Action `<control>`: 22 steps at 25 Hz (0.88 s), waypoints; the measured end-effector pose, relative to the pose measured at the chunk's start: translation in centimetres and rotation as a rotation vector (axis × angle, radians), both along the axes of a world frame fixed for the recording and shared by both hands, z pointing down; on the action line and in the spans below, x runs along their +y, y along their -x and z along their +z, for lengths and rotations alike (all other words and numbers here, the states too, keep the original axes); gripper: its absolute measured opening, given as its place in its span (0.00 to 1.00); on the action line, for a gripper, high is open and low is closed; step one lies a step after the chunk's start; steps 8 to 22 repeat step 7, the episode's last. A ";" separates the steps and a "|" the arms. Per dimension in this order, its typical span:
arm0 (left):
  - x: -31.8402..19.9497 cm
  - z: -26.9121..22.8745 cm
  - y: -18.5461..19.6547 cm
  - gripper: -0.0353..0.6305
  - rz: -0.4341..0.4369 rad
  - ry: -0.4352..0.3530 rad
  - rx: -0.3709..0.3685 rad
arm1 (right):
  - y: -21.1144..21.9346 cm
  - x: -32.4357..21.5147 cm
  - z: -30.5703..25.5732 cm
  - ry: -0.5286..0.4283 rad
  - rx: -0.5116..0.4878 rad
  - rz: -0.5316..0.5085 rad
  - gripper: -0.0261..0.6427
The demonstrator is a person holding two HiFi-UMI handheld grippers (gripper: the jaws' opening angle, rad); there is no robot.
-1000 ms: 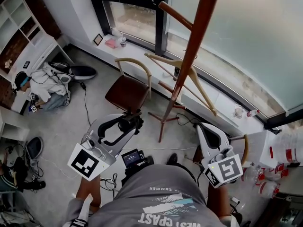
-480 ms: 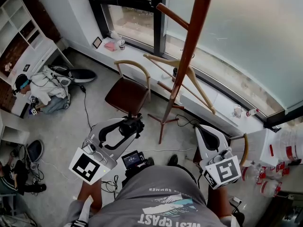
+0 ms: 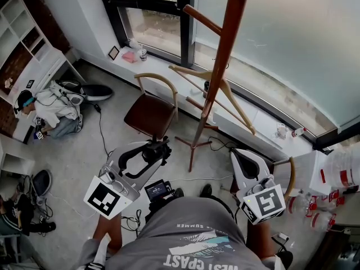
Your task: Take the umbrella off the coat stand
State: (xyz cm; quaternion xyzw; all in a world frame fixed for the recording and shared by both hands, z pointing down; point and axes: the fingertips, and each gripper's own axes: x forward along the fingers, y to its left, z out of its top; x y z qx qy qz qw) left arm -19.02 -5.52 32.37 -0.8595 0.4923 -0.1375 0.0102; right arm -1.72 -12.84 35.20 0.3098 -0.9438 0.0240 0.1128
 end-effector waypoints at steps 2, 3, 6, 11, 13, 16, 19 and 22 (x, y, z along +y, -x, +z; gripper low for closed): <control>0.1 0.1 0.0 0.28 0.000 0.001 -0.002 | 0.0 0.1 0.0 -0.001 0.000 0.000 0.04; 0.1 0.2 0.1 0.28 0.001 0.000 -0.003 | 0.0 0.2 0.1 -0.001 0.000 0.000 0.04; 0.4 0.5 0.0 0.28 0.004 -0.005 -0.003 | 0.0 0.5 0.5 0.000 0.003 0.000 0.04; 0.6 0.6 0.0 0.28 0.004 -0.007 -0.003 | 0.0 0.7 0.6 0.001 0.004 0.000 0.04; 0.6 0.6 0.0 0.28 0.004 -0.007 -0.003 | 0.0 0.7 0.6 0.001 0.004 0.000 0.04; 0.6 0.6 0.0 0.28 0.004 -0.007 -0.003 | 0.0 0.7 0.6 0.001 0.004 0.000 0.04; 0.6 0.6 0.0 0.28 0.004 -0.007 -0.003 | 0.0 0.7 0.6 0.001 0.004 0.000 0.04; 0.6 0.6 0.0 0.28 0.004 -0.007 -0.003 | 0.0 0.7 0.6 0.001 0.004 0.000 0.04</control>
